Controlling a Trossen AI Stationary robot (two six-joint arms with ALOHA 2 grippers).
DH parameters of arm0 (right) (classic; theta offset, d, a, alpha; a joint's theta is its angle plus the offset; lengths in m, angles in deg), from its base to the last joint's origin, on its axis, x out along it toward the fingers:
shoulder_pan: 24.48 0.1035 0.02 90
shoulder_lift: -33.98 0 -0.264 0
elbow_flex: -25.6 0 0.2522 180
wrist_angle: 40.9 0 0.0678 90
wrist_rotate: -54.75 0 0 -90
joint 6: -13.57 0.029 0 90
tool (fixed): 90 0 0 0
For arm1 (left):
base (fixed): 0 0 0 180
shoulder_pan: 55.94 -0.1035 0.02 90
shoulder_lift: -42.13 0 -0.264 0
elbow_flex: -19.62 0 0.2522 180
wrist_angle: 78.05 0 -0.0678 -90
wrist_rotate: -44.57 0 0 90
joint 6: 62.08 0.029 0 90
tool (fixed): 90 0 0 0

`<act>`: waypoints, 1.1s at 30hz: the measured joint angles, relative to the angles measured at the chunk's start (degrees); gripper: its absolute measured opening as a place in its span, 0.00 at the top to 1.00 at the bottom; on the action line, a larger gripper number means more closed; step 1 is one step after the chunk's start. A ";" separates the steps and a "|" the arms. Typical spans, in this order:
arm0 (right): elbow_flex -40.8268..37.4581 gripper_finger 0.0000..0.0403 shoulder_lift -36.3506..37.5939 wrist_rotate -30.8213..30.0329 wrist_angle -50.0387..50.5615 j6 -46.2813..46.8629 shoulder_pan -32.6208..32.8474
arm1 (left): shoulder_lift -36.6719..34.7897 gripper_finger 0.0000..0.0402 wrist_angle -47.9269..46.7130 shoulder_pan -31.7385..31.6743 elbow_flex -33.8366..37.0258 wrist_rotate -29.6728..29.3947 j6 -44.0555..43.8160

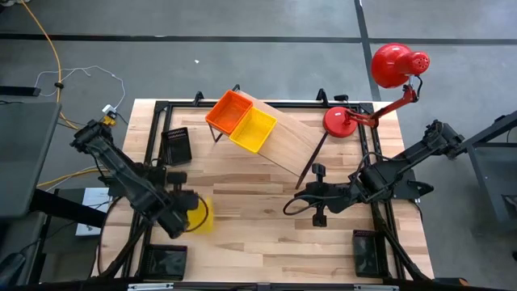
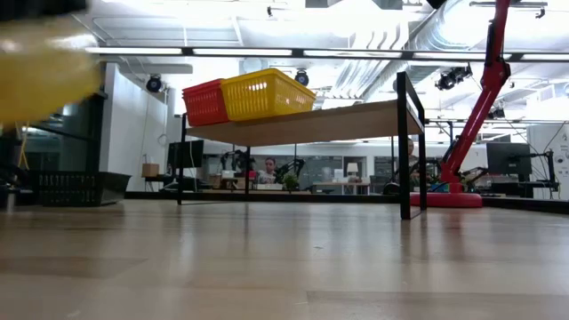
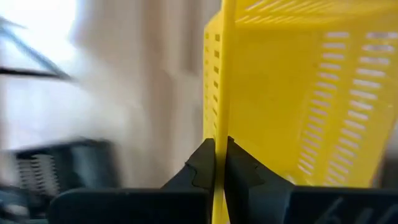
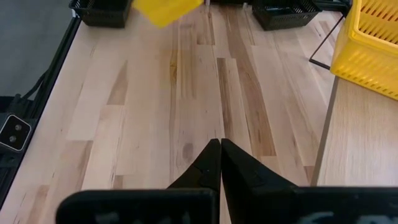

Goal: Stack baskets on shelf by color
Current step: Stack the yellow bin on top of the yellow bin on the shelf

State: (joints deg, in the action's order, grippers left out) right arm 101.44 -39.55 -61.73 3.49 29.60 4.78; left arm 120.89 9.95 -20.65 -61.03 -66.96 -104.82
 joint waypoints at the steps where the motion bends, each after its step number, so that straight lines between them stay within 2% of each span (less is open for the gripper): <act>1: 0.00 1.00 0.00 0.00 0.00 0.00 0.00 | -0.17 1.00 -1.48 -0.75 -2.56 -3.35 -0.33; 5: 0.00 1.00 0.00 -0.45 0.00 0.00 0.00 | -0.06 1.00 -0.80 -4.52 -11.73 -17.48 -0.55; 8: 0.00 1.00 0.00 -1.20 -0.02 0.00 0.00 | 0.32 1.00 4.59 -8.50 -16.74 -27.16 -0.18; 12: 0.00 1.00 0.00 -1.55 -0.02 0.00 0.00 | 0.31 1.00 15.42 -15.50 -19.96 -30.70 9.36; 16: 0.00 1.00 0.00 -1.55 -0.02 0.00 0.00 | 0.40 1.00 21.79 -24.91 -21.34 -26.45 16.09; 21: 0.00 1.00 0.00 -1.62 -0.02 0.50 0.00 | 0.40 1.00 24.58 -40.01 -22.06 -11.26 15.83; 23: 0.00 1.00 0.00 -1.65 -0.02 0.52 0.00 | 0.40 1.00 24.99 -44.55 -22.07 -8.05 15.16; 28: 0.00 1.00 0.00 -1.75 -0.01 0.48 0.00 | 1.35 1.00 25.61 -50.19 -22.14 -6.10 14.72; 33: 0.00 1.00 0.00 -1.73 -0.02 0.62 0.00 | 3.25 1.00 25.71 -51.57 -22.12 -3.65 14.45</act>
State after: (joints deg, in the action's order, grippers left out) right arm 101.44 -39.55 -63.45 3.47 30.22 4.78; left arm 124.14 35.67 -72.22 -83.15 -70.61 -90.37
